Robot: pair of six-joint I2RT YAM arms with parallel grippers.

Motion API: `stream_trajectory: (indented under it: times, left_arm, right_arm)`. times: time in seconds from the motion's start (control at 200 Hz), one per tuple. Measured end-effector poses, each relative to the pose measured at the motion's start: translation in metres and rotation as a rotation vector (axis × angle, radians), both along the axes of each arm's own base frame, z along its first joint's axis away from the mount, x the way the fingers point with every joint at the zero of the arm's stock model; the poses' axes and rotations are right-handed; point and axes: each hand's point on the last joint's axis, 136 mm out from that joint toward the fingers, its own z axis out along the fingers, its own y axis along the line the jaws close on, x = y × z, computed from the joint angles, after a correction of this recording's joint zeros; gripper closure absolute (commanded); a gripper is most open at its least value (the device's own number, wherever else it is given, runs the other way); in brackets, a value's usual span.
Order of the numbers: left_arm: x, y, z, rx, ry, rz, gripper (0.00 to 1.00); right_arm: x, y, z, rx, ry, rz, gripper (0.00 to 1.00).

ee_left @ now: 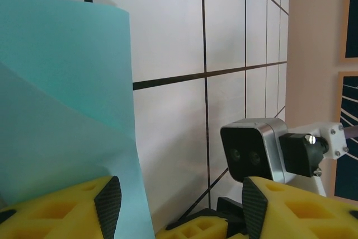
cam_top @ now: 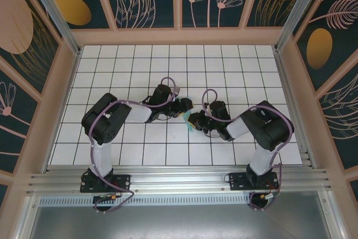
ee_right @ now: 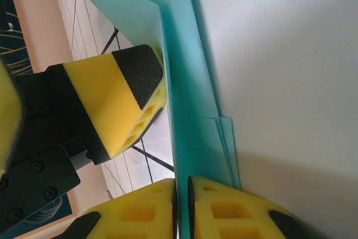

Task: Fold a paper plane with a square sheet of paper (pick it up from the middle)
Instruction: Fold the wing for the fifth time at the center of the table.

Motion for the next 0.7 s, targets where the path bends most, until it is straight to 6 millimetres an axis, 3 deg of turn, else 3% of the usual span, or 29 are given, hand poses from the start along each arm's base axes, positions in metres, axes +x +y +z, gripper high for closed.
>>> stream_trajectory:
  times: [0.315, 0.48, 0.696]
  left_arm:
    - [-0.001, 0.000, -0.001, 0.013, -0.006, -0.013, 0.38]
    - [-0.001, -0.001, -0.001, 0.017, -0.009, -0.019, 0.38]
    - [-0.001, -0.001, -0.001, 0.020, -0.008, -0.021, 0.38]
  right_arm:
    - [-0.005, -0.002, 0.005, -0.073, -0.002, 0.049, 0.83]
    - [-0.011, -0.004, -0.001, -0.103, 0.018, 0.066, 0.92]
    - [-0.013, -0.005, -0.005, -0.117, 0.019, 0.078, 0.91]
